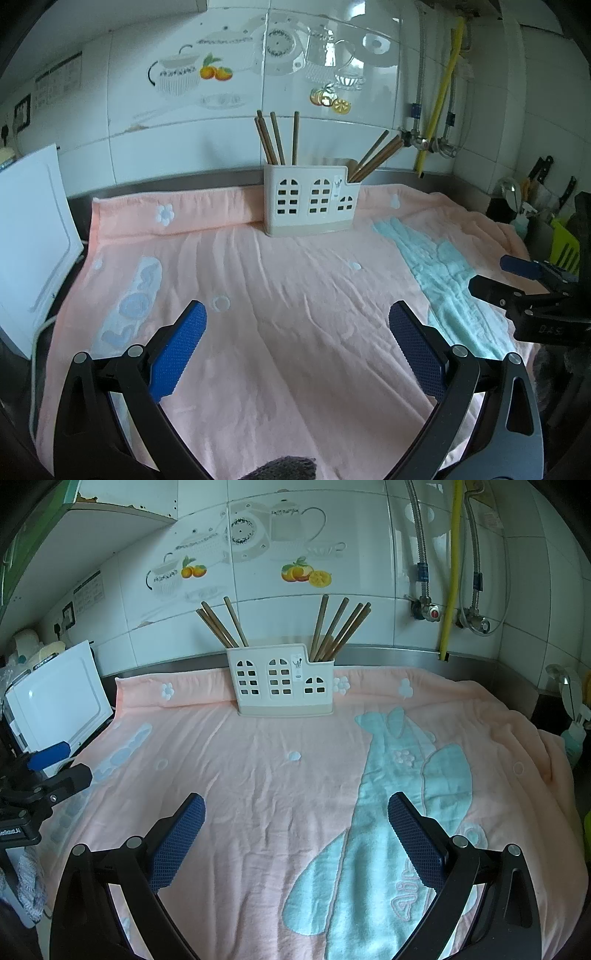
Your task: Organize utensils
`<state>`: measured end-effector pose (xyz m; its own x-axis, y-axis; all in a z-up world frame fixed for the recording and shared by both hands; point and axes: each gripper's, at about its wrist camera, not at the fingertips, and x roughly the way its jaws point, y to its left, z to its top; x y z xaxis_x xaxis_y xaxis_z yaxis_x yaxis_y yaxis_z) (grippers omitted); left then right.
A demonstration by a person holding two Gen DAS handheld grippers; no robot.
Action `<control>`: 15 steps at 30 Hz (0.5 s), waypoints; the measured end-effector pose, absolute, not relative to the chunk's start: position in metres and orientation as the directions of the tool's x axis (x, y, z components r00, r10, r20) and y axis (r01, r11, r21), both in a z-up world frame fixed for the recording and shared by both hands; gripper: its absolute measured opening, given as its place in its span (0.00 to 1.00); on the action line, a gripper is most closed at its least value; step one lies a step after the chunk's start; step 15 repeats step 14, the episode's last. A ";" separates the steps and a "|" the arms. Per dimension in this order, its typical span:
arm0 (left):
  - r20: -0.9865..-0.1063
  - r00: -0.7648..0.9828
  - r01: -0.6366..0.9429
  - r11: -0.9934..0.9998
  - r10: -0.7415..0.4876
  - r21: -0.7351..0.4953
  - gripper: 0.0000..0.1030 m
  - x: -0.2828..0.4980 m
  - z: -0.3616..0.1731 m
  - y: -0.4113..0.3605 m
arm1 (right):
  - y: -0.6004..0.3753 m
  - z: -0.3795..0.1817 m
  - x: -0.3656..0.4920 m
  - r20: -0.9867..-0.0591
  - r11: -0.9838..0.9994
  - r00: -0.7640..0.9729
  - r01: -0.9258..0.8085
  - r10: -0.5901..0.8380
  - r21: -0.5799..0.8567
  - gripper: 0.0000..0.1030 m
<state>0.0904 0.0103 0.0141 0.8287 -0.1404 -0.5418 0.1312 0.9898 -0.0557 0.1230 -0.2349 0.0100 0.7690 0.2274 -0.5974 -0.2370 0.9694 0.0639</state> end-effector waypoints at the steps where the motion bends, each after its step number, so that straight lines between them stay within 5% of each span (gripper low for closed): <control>1: -0.538 0.832 0.127 0.991 -0.133 -0.048 0.95 0.090 0.014 0.009 | -0.235 0.010 0.123 -0.599 0.970 0.768 -0.236 0.227 0.064 0.93; 15: -0.563 0.818 0.100 0.993 -0.118 -0.063 0.95 0.098 0.009 0.019 | -0.238 0.005 0.126 -0.609 0.969 0.759 -0.237 0.229 0.070 0.93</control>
